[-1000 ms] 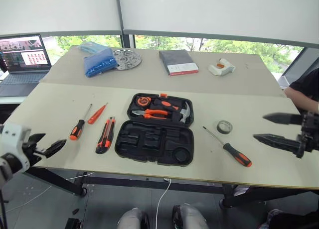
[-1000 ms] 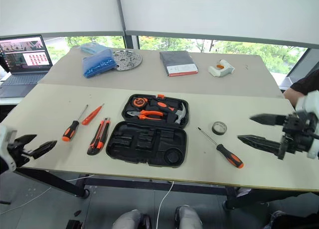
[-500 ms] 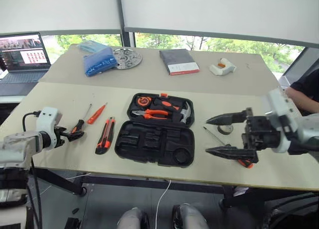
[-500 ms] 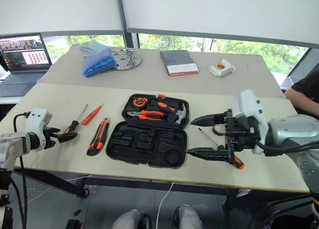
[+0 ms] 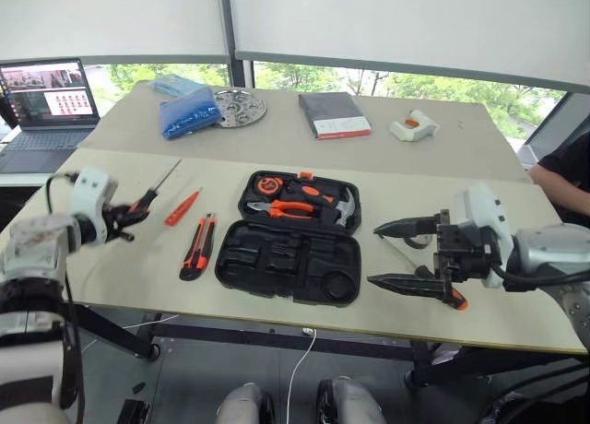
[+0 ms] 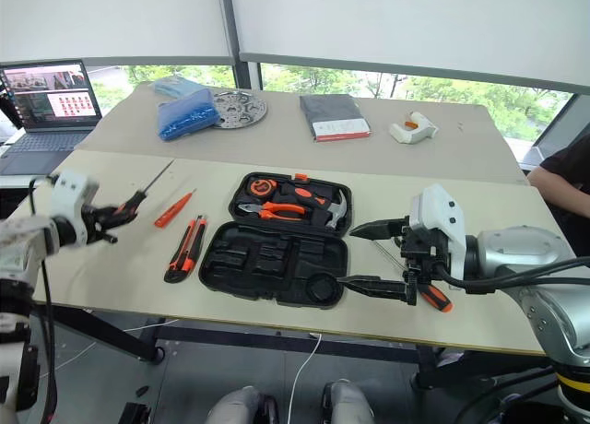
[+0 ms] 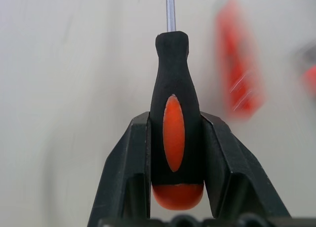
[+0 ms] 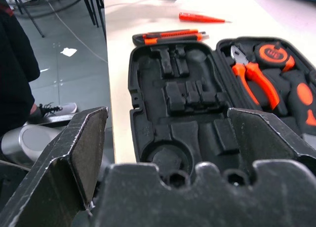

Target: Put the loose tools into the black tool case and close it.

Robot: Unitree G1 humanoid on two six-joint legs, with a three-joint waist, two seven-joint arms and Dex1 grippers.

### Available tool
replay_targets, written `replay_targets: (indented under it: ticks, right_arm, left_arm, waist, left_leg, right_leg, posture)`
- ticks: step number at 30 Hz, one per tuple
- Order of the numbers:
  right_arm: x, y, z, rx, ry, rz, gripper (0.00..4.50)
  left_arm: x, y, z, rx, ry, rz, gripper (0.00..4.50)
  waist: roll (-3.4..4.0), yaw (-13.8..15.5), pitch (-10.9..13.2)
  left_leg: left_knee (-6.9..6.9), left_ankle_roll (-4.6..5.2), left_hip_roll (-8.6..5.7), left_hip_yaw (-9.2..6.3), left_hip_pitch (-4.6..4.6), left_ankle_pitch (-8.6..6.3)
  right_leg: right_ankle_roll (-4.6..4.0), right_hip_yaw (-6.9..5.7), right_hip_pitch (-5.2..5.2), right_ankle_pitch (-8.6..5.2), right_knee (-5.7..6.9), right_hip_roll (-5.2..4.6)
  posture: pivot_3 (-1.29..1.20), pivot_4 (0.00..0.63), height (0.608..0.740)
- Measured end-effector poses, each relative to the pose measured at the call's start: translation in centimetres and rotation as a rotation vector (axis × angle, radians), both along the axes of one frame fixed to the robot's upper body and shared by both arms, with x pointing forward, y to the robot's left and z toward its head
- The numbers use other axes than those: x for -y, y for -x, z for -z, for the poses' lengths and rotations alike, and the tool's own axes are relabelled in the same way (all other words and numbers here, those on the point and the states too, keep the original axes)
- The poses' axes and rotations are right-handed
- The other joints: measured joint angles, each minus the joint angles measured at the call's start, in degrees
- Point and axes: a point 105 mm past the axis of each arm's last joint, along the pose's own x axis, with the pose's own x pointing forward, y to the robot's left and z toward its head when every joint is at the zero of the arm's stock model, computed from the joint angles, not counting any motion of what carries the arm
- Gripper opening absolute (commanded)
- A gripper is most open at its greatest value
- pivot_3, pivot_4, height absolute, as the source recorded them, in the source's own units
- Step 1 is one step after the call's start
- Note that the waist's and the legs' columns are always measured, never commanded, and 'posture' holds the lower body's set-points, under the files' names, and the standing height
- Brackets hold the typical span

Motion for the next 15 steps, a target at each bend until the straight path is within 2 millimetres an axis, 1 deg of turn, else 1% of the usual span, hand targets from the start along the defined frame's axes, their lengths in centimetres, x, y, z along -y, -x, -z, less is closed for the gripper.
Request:
replay_targets:
  ticks: [1, 2, 3, 5, 7, 8, 10, 12, 15]
  right_arm:
    - [0.0, 0.1, 0.1, -0.002, 0.001, 0.006, 4.50]
    - [0.1, 0.1, 0.3, -0.002, 0.002, 0.016, 4.50]
    - [0.1, 0.2, 0.3, -0.001, 0.003, 0.021, 4.50]
    - [0.4, 0.3, 0.6, -0.007, 0.005, 0.044, 4.50]
    - [0.5, 0.3, 0.8, -0.009, 0.006, 0.061, 4.50]
    - [0.6, 0.3, 0.9, -0.009, 0.007, 0.076, 4.50]
    - [0.8, 0.2, 1.1, -0.011, 0.008, 0.092, 4.50]
    - [1.0, 0.2, 1.2, -0.012, 0.010, 0.112, 4.50]
    - [1.1, 0.4, 1.3, -0.007, 0.013, 0.125, 4.50]
  left_arm:
    - [1.5, -0.1, -1.0, 0.024, -0.014, 0.092, 0.89]
    - [3.2, -0.1, -1.8, 0.039, -0.027, 0.187, 0.89]
    - [4.9, -0.2, -2.0, 0.040, -0.034, 0.270, 0.89]
    - [9.1, 0.2, -1.0, 0.005, -0.086, 0.491, 0.89]
    - [12.4, 0.8, 0.9, -0.052, -0.155, 0.668, 0.89]
    - [13.7, 0.9, 1.8, -0.077, -0.187, 0.739, 0.89]
    - [14.9, 1.1, 2.6, -0.095, -0.234, 0.812, 0.89]
    - [15.9, 1.0, 2.8, -0.088, -0.290, 0.874, 0.89]
    - [16.1, 0.8, 3.4, -0.081, -0.381, 0.910, 0.89]
  waist:
    - [0.00, -0.1, 0.0]
    - [0.01, -0.1, 0.0]
    - [0.02, -0.2, 0.0]
    - [0.02, -0.2, 0.0]
    - [0.01, -0.3, 0.0]
    - [-0.01, -0.5, 0.0]
    - [-0.03, -0.9, 0.0]
    - [-0.04, -1.3, 0.0]
    - [-0.03, -1.5, 0.0]
  left_leg:
    - [0.03, 0.02, -0.02, 0.00, -0.05, 0.00]
    - [0.07, 0.33, -0.06, -0.01, -0.08, 0.14]
    - [0.07, 0.59, -0.10, -0.01, -0.08, 0.27]
    - [0.11, 0.67, -0.14, -0.01, -0.10, 0.30]
    - [0.15, 0.69, -0.14, -0.03, -0.12, 0.31]
    - [0.20, 0.72, -0.11, -0.04, -0.15, 0.33]
    - [0.23, 0.73, -0.03, -0.06, -0.14, 0.34]
    - [0.22, 0.74, 0.03, -0.12, -0.11, 0.34]
    - [0.22, 0.75, 0.05, -0.21, -0.10, 0.33]
  right_leg:
    - [0.00, -0.04, -0.01, 0.00, -0.02, 0.00]
    - [0.04, -0.06, -0.01, -0.01, 0.00, 0.00]
    - [0.10, -0.06, 0.00, -0.04, 0.00, 0.01]
    - [0.16, -0.09, 0.03, -0.07, 0.00, 0.14]
    - [0.17, -0.08, 0.03, -0.08, 0.00, 0.20]
    - [0.17, -0.05, 0.02, -0.08, -0.01, 0.19]
    - [0.17, -0.01, 0.02, -0.08, -0.01, 0.25]
    - [0.17, 0.02, 0.02, -0.08, 0.00, 0.29]
    - [0.16, 0.04, 0.02, -0.08, 0.02, 0.28]
  posture:
    - [0.00, 0.150, 0.718]
    - [0.00, 0.150, 0.718]
    - [0.00, 0.150, 0.718]
    - [0.00, 0.150, 0.718]
    - [0.00, 0.150, 0.718]
    - [0.00, 0.150, 0.718]
    - [0.00, 0.150, 0.718]
    - [0.00, 0.150, 0.718]
    - [0.00, 0.150, 0.718]
